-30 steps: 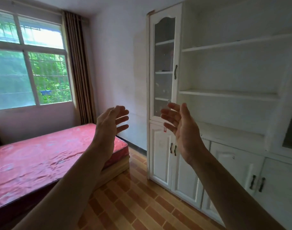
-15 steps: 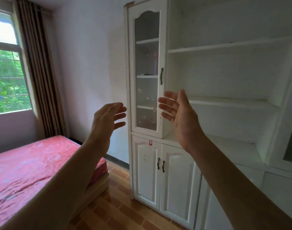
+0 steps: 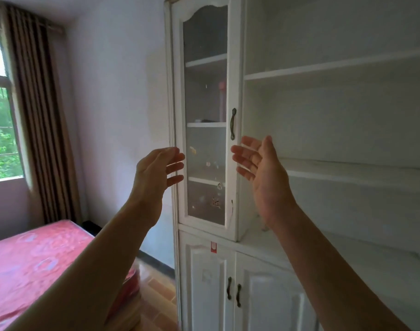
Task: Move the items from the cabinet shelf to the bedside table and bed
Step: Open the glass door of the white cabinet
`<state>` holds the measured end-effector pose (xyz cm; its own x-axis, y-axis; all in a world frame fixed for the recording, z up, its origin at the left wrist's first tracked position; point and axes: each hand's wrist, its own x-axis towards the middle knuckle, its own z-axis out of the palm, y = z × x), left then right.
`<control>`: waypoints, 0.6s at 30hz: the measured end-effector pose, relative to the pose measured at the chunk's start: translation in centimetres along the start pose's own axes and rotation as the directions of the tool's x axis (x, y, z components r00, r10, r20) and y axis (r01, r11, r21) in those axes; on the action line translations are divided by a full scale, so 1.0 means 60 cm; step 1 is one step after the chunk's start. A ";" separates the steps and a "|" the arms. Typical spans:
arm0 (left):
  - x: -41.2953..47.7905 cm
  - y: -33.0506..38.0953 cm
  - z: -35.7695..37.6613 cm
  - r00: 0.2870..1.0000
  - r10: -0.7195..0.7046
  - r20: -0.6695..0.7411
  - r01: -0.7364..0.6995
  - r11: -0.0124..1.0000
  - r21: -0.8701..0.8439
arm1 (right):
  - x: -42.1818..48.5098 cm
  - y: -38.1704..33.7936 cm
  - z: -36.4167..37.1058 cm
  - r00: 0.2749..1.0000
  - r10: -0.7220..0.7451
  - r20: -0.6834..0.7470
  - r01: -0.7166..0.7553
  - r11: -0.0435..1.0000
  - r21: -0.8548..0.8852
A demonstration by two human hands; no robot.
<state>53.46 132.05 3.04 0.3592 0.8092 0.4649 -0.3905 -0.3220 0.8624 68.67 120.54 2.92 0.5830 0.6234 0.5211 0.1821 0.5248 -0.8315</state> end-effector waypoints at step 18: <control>0.416 -0.249 0.113 0.991 0.021 0.132 -0.015 0.999 -0.045 | 0.383 0.221 -0.073 0.986 -0.110 -0.126 0.100 0.992 -0.079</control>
<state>74.02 153.73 3.11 0.4593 0.7307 0.5051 -0.4339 -0.3117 0.8453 87.98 139.28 3.03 0.6547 0.4840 0.5806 0.3018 0.5368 -0.7879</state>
